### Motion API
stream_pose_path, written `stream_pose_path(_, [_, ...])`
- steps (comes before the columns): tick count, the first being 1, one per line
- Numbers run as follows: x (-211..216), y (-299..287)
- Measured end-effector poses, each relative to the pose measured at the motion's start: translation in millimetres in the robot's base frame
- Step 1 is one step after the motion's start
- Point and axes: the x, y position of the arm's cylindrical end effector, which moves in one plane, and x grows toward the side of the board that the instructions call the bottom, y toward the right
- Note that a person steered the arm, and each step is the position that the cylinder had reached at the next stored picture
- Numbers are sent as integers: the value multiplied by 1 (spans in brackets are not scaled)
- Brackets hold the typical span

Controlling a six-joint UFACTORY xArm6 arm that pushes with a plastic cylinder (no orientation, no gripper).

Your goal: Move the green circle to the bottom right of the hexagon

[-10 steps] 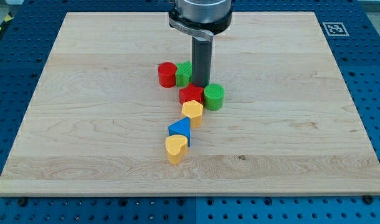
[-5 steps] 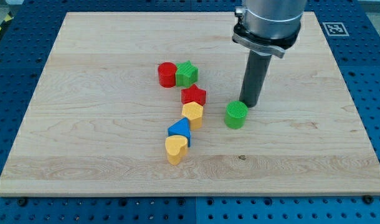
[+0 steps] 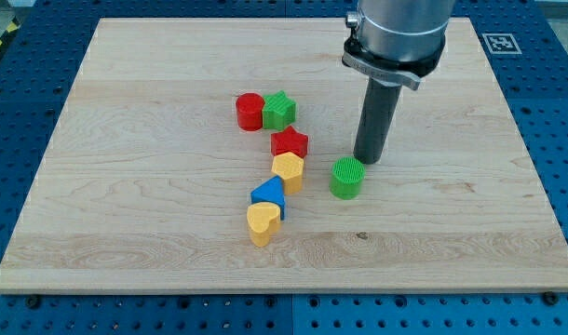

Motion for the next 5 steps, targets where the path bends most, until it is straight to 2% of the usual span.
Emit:
stream_pose_path(3, [31, -10])
stream_pose_path(5, [-1, -30])
